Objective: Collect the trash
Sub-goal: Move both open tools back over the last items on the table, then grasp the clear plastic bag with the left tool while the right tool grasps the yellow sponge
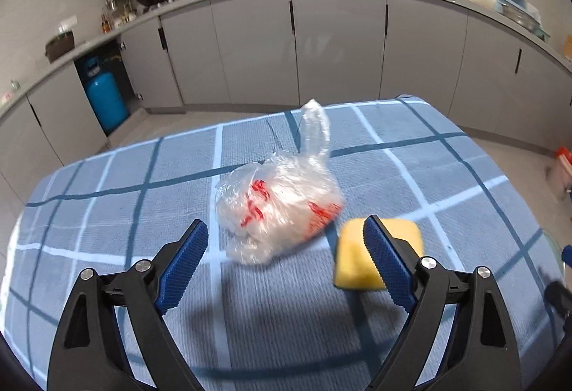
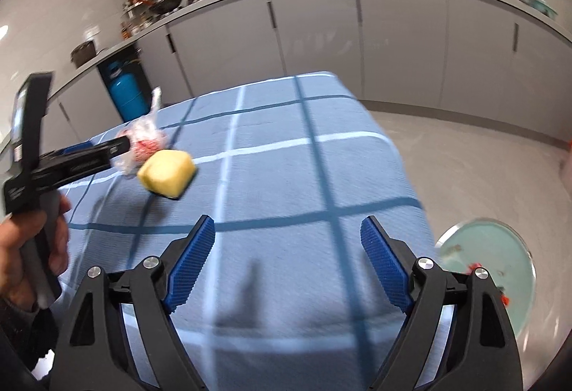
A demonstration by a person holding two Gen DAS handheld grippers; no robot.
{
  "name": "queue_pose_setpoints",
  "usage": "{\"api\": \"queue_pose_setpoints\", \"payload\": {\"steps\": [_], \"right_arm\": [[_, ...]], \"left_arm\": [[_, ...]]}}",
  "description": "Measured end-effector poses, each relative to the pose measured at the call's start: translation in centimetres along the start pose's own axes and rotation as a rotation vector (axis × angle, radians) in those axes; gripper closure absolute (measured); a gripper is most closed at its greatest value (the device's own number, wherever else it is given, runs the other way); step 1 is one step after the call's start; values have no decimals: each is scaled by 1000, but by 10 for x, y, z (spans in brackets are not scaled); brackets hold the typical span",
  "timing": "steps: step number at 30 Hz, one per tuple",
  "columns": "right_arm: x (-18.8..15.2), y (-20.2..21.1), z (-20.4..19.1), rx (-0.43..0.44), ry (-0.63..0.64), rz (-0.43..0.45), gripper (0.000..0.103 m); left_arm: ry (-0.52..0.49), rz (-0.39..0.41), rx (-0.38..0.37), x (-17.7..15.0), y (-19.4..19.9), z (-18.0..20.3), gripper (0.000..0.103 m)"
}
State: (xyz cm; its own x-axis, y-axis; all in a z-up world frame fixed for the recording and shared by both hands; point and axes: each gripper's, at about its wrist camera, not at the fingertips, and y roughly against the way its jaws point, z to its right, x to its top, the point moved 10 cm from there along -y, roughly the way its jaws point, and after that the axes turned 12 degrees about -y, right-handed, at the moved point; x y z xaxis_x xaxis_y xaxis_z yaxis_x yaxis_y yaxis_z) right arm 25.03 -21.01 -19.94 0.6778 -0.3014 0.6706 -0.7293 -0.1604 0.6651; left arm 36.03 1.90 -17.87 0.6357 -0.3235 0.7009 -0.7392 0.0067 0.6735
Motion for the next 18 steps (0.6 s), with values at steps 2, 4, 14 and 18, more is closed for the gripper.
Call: {"api": "queue_pose_setpoints", "payload": {"steps": [2,4,14,18], "right_arm": [[0,-5,-12,8,18,-8,20],[-1,-12,-23,17,34,-21,20],[1,-41,-66,52,106,-63,19],[3,-55,-85,77,135,-83,18]], "left_arm": [[-3,3,-13,2,-7,0,16],[-14,3,-25,4,-17,3,16],[-6,-19,-66,-1,-43,-3,62],[6,-15,-60,-6,-37,-15,73]]}}
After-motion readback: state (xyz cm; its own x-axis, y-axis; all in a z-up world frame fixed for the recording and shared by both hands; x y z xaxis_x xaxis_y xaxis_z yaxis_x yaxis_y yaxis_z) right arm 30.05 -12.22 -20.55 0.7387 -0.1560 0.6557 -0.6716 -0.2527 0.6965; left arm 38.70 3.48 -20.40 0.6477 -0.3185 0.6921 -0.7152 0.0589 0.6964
